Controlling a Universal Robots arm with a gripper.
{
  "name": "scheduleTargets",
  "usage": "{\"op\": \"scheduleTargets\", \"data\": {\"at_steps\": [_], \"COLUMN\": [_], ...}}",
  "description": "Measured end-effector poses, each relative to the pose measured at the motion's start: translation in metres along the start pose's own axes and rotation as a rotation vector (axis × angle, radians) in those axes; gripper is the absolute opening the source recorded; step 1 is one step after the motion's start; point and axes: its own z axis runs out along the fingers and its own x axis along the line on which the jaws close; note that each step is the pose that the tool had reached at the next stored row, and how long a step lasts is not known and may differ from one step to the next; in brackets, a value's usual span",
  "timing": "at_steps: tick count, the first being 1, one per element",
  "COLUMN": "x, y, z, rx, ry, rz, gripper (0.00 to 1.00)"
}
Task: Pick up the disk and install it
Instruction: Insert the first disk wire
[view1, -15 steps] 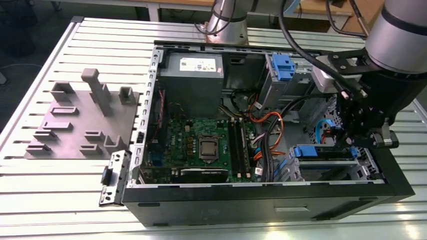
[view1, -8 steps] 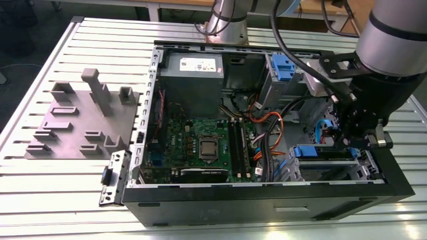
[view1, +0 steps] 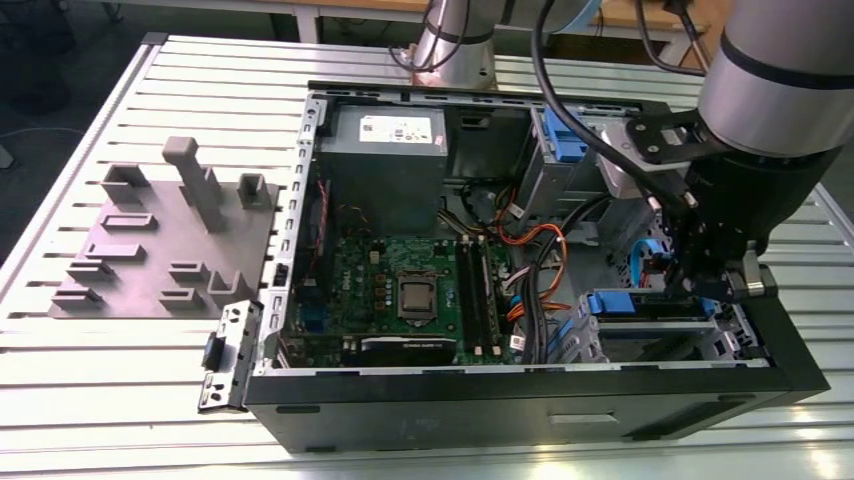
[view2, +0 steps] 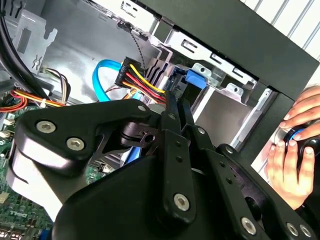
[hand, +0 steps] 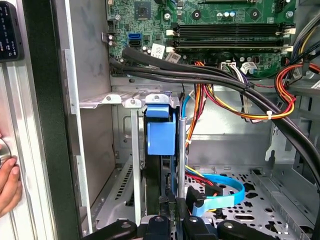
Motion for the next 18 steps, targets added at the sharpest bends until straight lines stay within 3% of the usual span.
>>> {"op": "scheduleTargets", "data": {"at_steps": [8, 12, 18], "x": [0.0006, 0.0007, 0.0016], "y": [0.0015, 0.0031, 0.0044], "z": [0.0013, 0.0012, 0.0011], "rx": [0.0049, 0.0124, 0.0228], "ry": [-0.0033, -0.0070, -0.0073], "rz": [-0.013, -0.026, -0.028], "gripper": [0.17, 0.17, 0.17]}}
